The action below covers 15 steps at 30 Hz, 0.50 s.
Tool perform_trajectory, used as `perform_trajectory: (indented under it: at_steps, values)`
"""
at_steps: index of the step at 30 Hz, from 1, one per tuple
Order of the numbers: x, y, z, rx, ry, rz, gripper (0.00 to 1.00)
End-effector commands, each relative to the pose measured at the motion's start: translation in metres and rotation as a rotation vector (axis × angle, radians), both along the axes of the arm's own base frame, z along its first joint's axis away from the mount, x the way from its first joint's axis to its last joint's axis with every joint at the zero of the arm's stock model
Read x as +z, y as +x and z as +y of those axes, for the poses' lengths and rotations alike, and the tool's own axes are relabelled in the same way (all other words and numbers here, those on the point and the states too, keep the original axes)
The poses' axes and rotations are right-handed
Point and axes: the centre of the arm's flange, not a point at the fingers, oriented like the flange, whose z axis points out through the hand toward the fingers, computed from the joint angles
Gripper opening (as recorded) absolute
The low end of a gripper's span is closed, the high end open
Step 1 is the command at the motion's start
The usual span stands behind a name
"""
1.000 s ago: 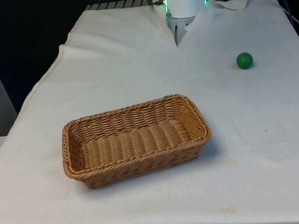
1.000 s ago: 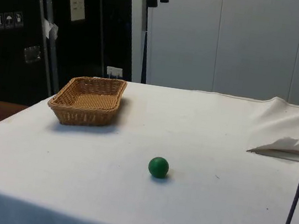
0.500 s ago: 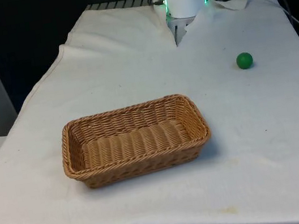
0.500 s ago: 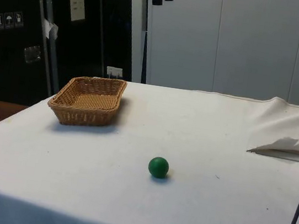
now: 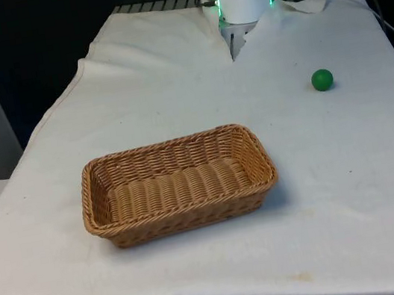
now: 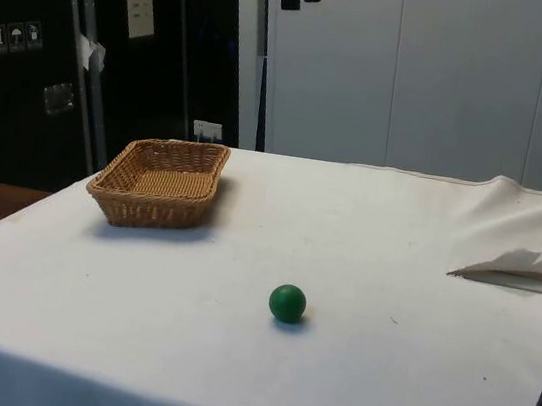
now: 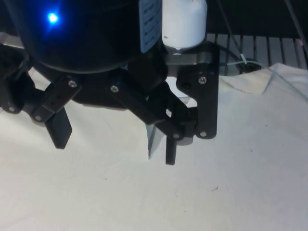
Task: Pick up the ball and place it into the basket.
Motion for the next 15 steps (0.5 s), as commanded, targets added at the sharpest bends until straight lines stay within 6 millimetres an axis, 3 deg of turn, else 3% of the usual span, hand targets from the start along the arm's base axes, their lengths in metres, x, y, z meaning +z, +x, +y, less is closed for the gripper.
perform_trajectory:
  at_steps: [1,15]
  values:
    - [0.000,-0.002,0.005,-0.006,-0.002,-0.003,1.00]
    - [-0.009,-0.009,0.027,-0.029,0.024,0.004,1.00]
